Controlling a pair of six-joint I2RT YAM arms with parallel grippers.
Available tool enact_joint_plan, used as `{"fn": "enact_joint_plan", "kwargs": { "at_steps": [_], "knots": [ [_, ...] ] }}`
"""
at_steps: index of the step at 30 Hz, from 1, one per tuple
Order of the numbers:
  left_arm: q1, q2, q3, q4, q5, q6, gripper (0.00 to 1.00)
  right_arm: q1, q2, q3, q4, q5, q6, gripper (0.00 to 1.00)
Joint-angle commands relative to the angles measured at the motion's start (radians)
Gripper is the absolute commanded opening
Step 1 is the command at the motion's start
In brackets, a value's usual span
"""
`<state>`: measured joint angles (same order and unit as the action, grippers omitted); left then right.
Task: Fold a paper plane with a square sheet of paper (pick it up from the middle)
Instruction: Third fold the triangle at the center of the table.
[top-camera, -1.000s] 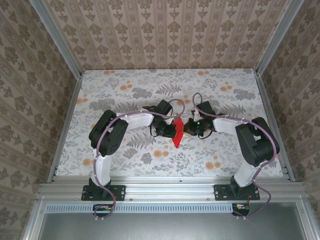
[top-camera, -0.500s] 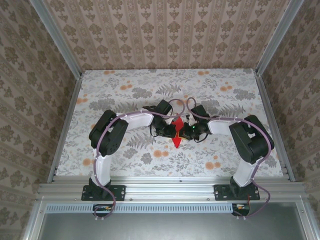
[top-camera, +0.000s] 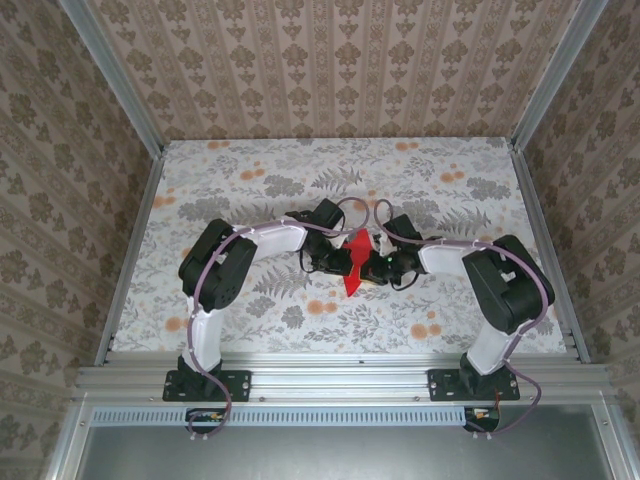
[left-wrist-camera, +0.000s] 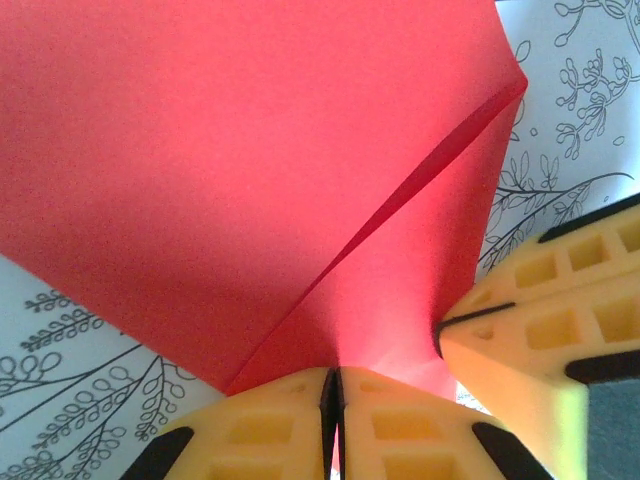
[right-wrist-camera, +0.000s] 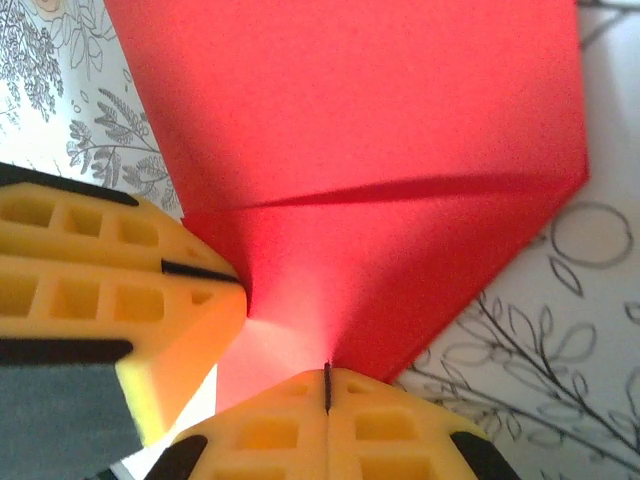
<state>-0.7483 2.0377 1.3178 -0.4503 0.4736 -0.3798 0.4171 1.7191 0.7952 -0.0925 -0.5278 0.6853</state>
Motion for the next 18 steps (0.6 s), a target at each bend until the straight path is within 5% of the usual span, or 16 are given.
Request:
{"fn": "enact_joint_plan", "kwargs": {
  "at_steps": [1,18],
  "knots": [
    [0.013,0.078,-0.023,-0.105,-0.086,0.032,0.12,0.008,-0.051,-0.024,0.023,-0.022,0.058,0.07],
    [0.020,0.075,-0.038,-0.103,-0.084,0.044,0.12,0.071,0.037,-0.015,0.053,-0.038,0.067,0.07]
  ]
}}
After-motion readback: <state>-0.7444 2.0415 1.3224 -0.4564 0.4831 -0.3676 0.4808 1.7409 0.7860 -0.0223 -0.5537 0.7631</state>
